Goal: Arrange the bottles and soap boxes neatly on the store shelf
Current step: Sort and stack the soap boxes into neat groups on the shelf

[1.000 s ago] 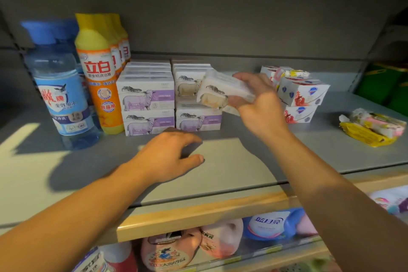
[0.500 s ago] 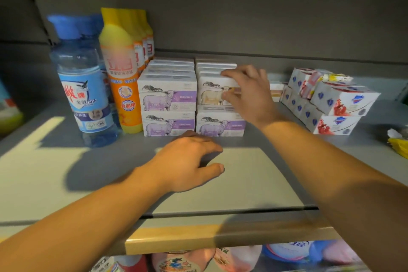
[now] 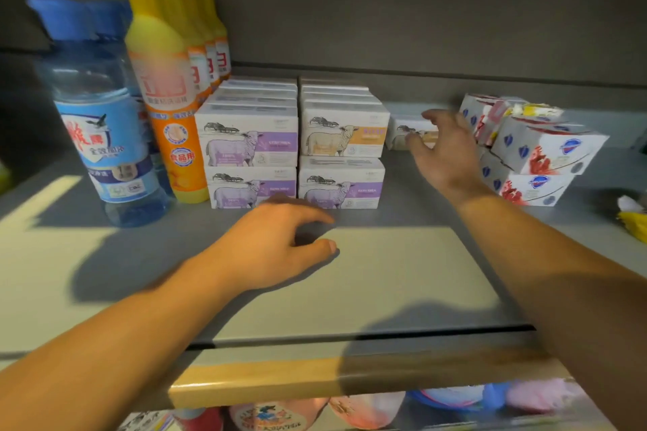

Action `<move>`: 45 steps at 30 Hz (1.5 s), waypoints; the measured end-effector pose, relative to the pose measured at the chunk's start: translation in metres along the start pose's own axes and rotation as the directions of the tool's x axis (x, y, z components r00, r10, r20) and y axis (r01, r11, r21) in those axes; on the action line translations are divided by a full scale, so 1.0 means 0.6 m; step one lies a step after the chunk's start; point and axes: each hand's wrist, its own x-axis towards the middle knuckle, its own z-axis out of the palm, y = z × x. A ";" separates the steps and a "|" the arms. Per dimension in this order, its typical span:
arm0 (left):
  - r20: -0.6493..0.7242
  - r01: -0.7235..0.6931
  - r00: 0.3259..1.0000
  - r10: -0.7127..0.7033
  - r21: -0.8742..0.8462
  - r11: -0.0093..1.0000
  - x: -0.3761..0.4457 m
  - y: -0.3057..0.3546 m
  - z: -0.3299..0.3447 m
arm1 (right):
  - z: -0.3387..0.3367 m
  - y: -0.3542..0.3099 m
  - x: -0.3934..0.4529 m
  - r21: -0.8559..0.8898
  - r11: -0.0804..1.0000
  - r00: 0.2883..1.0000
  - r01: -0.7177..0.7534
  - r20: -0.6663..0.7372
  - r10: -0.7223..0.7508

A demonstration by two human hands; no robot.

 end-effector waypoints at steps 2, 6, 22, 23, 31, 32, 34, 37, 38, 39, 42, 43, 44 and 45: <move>-0.006 0.047 0.999 -0.048 -0.023 0.999 0.003 -0.001 -0.002 | 0.011 0.031 0.021 -0.102 0.994 0.997 -0.032 0.064 0.039; -0.052 0.136 0.988 -0.145 -0.149 0.979 0.010 -0.006 0.001 | 0.044 0.057 0.080 -0.296 0.955 0.978 0.033 0.205 0.030; -0.062 0.220 0.966 -0.249 -0.296 0.929 0.021 -0.017 0.002 | 0.057 0.064 0.106 -0.565 0.804 0.962 0.183 0.271 -0.029; -0.058 0.219 0.967 -0.247 -0.295 0.930 0.021 -0.018 0.002 | 0.043 0.060 0.091 -0.560 0.798 0.956 0.223 0.285 -0.067; -0.077 0.152 0.979 -0.190 -0.348 0.925 0.014 -0.007 -0.009 | -0.103 -0.031 -0.078 -0.325 0.902 0.889 0.285 0.440 -0.123; -0.080 0.135 0.981 -0.177 -0.374 0.918 0.012 -0.003 -0.012 | -0.115 -0.047 -0.102 -0.283 0.909 0.874 0.308 0.461 -0.153; -0.084 0.099 0.985 -0.150 -0.440 0.893 0.007 0.003 -0.019 | -0.134 -0.087 -0.145 -0.180 0.913 0.845 0.366 0.475 -0.245; -0.057 0.041 0.995 -0.087 -0.548 0.836 0.001 0.012 -0.028 | -0.141 -0.143 -0.179 -0.047 0.926 0.836 0.374 0.449 -0.315; -0.042 0.024 0.997 -0.060 -0.589 0.808 -0.001 0.015 -0.030 | -0.138 -0.159 -0.186 0.013 0.941 0.844 0.338 0.439 -0.309; -0.031 0.013 0.999 -0.041 -0.622 0.783 -0.003 0.017 -0.031 | -0.135 -0.172 -0.189 0.082 0.953 0.853 0.292 0.428 -0.298; -0.036 0.003 0.999 -0.038 -0.684 0.730 -0.005 0.016 -0.037 | -0.119 -0.200 -0.195 0.212 0.957 0.881 0.196 0.391 -0.267; -0.047 0.001 0.998 -0.048 -0.695 0.719 -0.005 0.014 -0.038 | -0.113 -0.203 -0.196 0.230 0.958 0.896 0.174 0.367 -0.250; -0.060 0.000 0.996 -0.060 -0.705 0.709 -0.004 0.010 -0.039 | -0.107 -0.205 -0.198 0.255 0.957 0.915 0.140 0.335 -0.223; -0.075 -0.001 0.994 -0.076 -0.717 0.697 -0.003 0.007 -0.038 | -0.103 -0.203 -0.201 0.293 0.952 0.938 0.092 0.296 -0.181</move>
